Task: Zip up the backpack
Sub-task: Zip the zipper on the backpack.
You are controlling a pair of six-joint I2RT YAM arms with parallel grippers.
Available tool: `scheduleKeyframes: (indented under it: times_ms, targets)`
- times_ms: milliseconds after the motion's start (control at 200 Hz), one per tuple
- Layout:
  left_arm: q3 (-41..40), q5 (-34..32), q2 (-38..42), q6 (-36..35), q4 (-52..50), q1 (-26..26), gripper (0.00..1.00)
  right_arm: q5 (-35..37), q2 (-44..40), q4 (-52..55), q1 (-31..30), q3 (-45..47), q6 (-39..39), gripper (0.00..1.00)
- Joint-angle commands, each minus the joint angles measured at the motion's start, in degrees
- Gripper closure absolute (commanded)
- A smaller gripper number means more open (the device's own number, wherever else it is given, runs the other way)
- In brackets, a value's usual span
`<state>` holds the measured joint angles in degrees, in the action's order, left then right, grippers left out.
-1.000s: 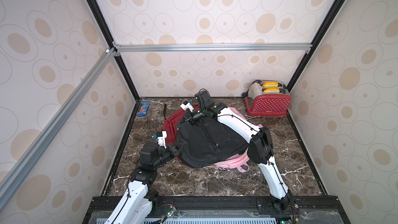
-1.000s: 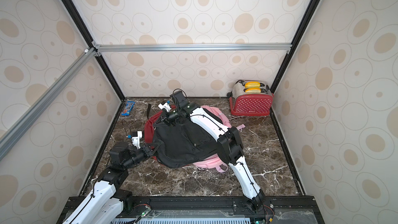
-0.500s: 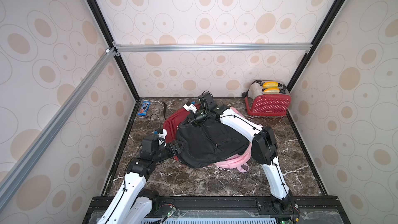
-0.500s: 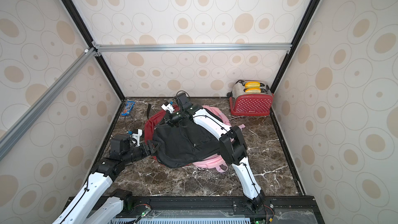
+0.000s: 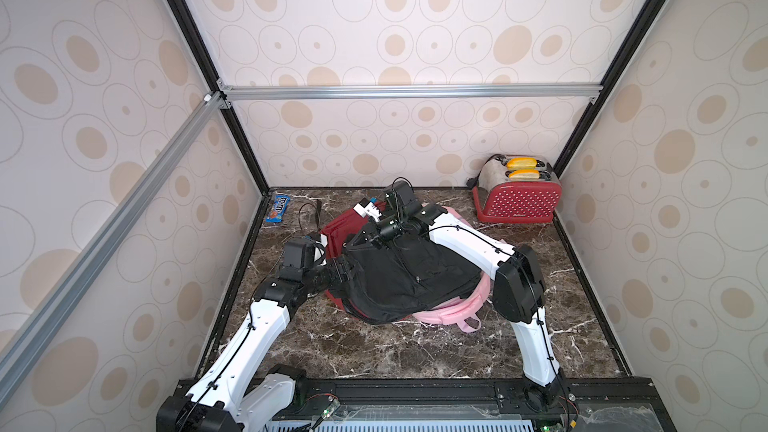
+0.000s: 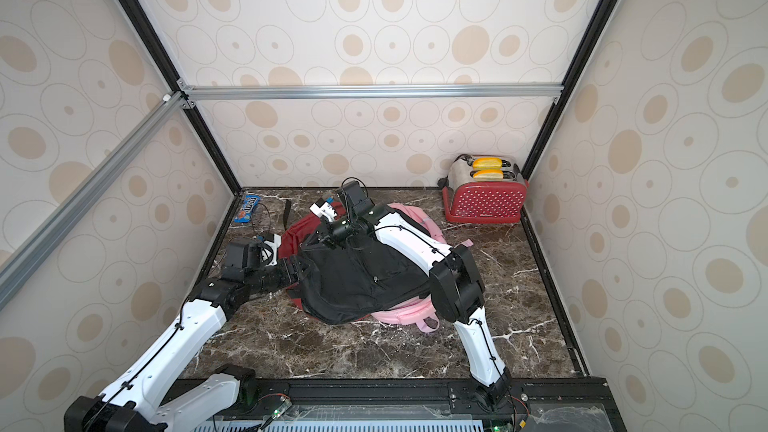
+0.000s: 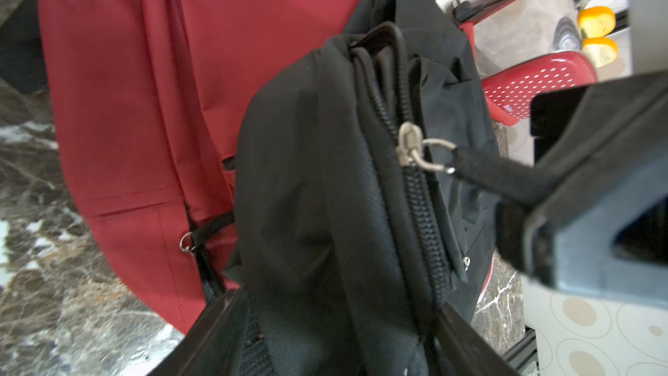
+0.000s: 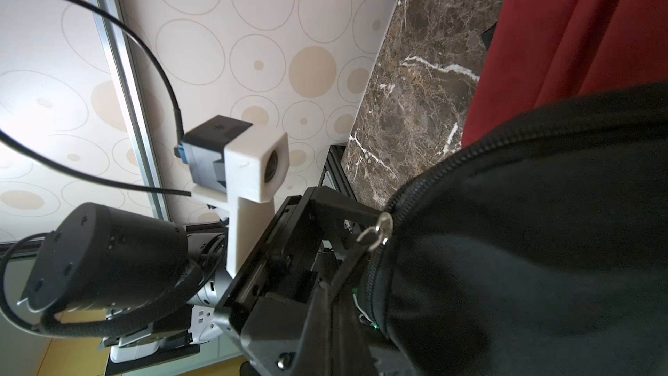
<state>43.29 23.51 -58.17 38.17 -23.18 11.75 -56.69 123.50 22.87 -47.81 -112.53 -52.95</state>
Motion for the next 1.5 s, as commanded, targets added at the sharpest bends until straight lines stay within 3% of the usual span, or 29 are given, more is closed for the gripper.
scheduleKeyframes:
  times_ms: [0,285,641,741,956,1187,1497]
  targets:
    - [3.72,1.15,-0.46,0.71,2.9,0.06,0.24,-0.79,-1.78,-0.46,-0.19,-0.7,1.04,1.0]
    - [9.16,2.86,0.16,-0.41,-2.22,-0.43,0.23,-1.84,-1.26,0.37,-0.13,-3.6,0.79,1.0]
    - [5.61,2.26,-7.19,-0.91,3.37,-0.96,0.27,-1.77,-0.46,0.99,0.0,-5.77,0.05,1.0]
    - [4.61,3.3,-7.81,-0.01,5.28,-1.2,0.4,-1.52,-0.35,0.7,-0.07,-5.9,-0.4,1.0]
    - [1.45,5.51,-7.05,1.68,8.22,-1.17,1.0,-0.72,1.5,-1.06,0.08,-7.18,-3.25,1.0]
    - [-1.79,5.62,-4.48,3.14,9.19,-1.24,1.0,-0.13,3.93,-7.99,0.85,-8.02,-11.09,1.0]
    - [-3.46,5.27,-1.52,4.27,8.86,-1.24,1.0,0.93,4.82,-9.34,4.6,-6.83,-13.58,1.0]
